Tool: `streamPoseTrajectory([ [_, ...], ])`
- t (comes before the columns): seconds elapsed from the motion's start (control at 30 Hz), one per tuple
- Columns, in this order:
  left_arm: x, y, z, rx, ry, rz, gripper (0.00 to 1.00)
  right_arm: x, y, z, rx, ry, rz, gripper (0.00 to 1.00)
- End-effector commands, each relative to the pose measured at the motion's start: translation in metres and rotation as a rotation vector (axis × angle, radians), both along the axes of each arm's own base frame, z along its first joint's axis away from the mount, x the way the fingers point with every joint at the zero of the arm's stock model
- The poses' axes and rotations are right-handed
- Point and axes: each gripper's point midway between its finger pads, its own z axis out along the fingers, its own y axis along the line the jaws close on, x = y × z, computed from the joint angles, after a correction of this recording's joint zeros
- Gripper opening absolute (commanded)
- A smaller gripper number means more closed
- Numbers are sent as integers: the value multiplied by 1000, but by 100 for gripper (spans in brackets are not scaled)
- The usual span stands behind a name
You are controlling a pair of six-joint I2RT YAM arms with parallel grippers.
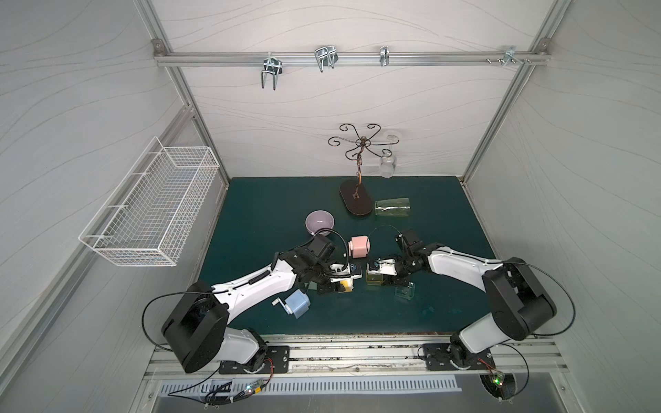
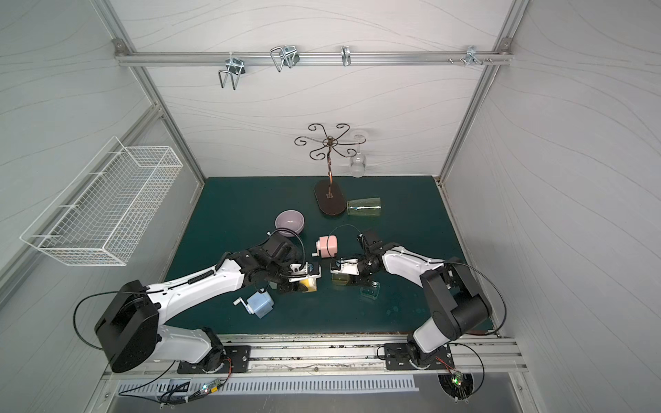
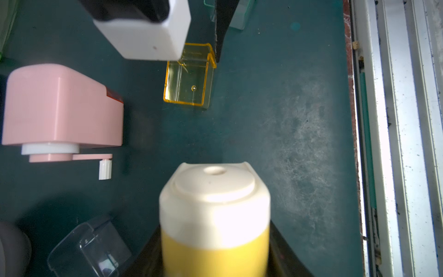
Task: Put the tray back into the pencil sharpener
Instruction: Place the container at the center of the board.
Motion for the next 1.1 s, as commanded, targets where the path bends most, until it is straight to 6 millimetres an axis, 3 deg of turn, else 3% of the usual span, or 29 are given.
streamPoseTrajectory([
  [0.0, 5, -5, 10, -29, -40, -8, 12, 11, 6, 3, -8, -17, -13, 60],
  [0.17, 7, -7, 13, -41, -49, -10, 12, 19, 4, 4, -25, -30, -61, 80],
  [0.3, 8, -6, 17, -55, -58, -6, 12, 15, -3, 23, 13, -64, -74, 84],
  [0.4, 8, -5, 20, -67, -62, -1, 12, 10, -12, 48, 54, -96, -110, 85],
  [0.5, 11, -6, 24, -82, -70, 14, 12, 11, -18, 86, 147, -120, -228, 85],
  [0.57, 14, -8, 27, -95, -72, 28, 12, 9, -18, 114, 245, -92, -350, 80],
  [0.67, 17, -10, 30, -109, -79, 46, 12, 4, -16, 137, 344, 38, -594, 69],
  [0.8, 21, -11, 33, -114, -92, 56, 12, -7, -17, 132, 281, 213, -939, 57],
  [0.93, 23, -10, 34, -118, -105, 68, 13, -12, -30, 114, 191, 401, -1304, 51],
  [1.07, 24, -11, 32, -118, -99, 77, 13, -14, -27, 88, 109, 530, -1471, 48],
])
